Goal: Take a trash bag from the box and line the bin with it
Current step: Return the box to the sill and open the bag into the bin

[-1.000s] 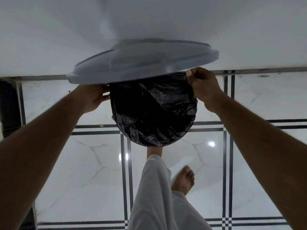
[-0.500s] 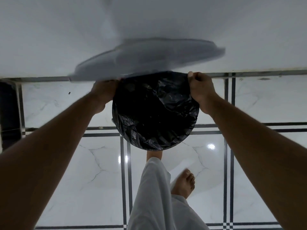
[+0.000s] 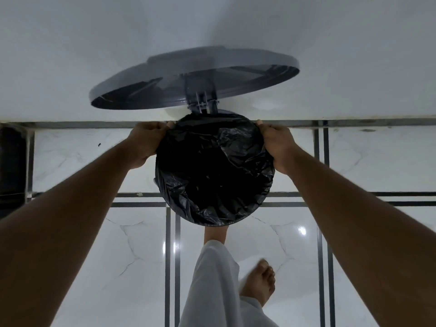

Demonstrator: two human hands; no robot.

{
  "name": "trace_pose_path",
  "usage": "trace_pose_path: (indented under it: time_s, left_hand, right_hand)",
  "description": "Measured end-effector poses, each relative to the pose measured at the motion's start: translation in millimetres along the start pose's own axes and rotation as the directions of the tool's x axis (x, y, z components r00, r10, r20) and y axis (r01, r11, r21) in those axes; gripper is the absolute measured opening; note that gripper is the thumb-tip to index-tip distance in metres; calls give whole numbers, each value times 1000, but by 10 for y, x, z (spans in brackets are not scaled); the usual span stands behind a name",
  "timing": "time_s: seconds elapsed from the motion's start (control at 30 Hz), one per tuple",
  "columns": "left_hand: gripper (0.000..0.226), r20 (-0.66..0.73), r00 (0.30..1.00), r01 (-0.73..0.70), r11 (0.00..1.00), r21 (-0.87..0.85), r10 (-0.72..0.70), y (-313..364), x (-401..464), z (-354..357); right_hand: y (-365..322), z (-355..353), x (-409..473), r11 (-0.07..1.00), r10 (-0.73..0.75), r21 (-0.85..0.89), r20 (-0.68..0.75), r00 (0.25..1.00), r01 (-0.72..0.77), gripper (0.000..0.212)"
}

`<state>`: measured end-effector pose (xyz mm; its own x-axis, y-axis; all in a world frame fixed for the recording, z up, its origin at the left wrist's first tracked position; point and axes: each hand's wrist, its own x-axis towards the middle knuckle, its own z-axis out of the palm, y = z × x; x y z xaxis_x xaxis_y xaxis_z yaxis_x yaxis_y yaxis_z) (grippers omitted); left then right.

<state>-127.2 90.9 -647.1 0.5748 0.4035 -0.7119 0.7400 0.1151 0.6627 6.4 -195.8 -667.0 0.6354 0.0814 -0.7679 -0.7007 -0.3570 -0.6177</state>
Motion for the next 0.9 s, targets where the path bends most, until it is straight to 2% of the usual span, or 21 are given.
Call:
trace_pose_path:
  time_s: [0.17,0.3,0.37,0.57,0.63,0.77,0.9]
  left_hand:
    - [29,34,999,-35,991,132,31,-72,31,-21]
    - [35,24,998,-62,991,117,60,-102,76,-14]
    - [30,37,997,-67,986,154,62,-110,101,15]
    - [38,21,998,-60,982,181,57,-109,293,68]
    - [30,19,999,-44,972,232,41,-26,345,68]
    - [19,136,989,31,990,139,-50,11,391,-6]
    - [37,313,939,155,988,-18,-141,-30,417,-87]
  right_hand:
    - [31,-23,12,999,33,-19,72,997,-31,37]
    - [38,-60,-18,995,22,-102,85,996,-13,36]
    - [68,-79,-44,989,33,-143,81,996,-22,39]
    - [111,-69,28,994,50,-95,27,998,-47,38]
    - [82,-55,78,992,45,-117,2,999,-44,38]
    - [44,-37,110,996,23,-84,-14,1000,-24,37]
    - [59,-20,104,998,30,-54,-12,999,-30,42]
